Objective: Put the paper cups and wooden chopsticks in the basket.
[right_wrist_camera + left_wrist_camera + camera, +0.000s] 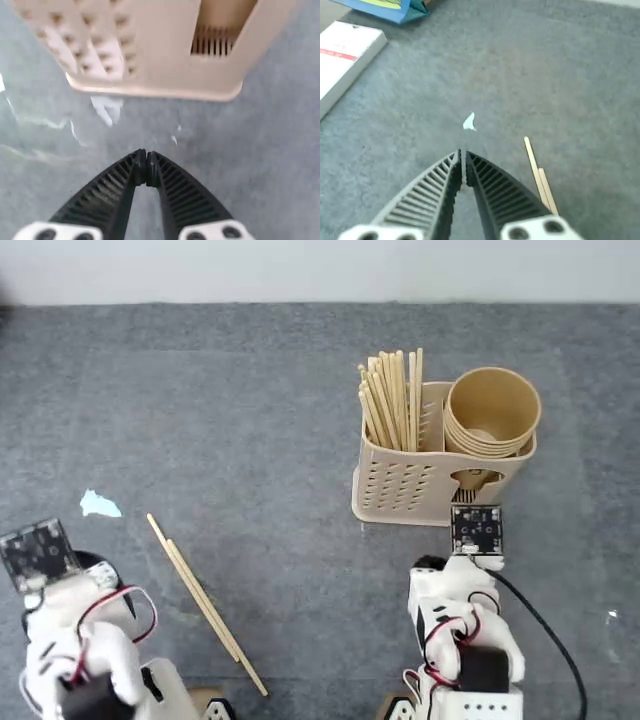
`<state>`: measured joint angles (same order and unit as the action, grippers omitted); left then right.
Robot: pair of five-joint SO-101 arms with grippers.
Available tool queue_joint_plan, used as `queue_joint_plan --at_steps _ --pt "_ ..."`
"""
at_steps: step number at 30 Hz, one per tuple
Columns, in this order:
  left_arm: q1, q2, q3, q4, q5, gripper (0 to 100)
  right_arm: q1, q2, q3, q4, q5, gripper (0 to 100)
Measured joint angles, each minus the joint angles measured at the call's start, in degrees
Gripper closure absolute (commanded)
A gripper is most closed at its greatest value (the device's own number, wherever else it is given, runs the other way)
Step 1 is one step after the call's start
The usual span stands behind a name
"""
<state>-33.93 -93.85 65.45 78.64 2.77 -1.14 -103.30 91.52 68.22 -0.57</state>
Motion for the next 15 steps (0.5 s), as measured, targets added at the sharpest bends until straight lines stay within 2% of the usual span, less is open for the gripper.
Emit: queue_joint_plan --at_steps 9,15 --pt "0.1 34.1 -18.5 6.2 0.0 99 0.2 0.0 3.9 0.2 0.0 99.0" --pt "2.0 48.9 -22.0 5.4 0.3 99 0.1 0.0 4.0 0.4 0.0 99.0"
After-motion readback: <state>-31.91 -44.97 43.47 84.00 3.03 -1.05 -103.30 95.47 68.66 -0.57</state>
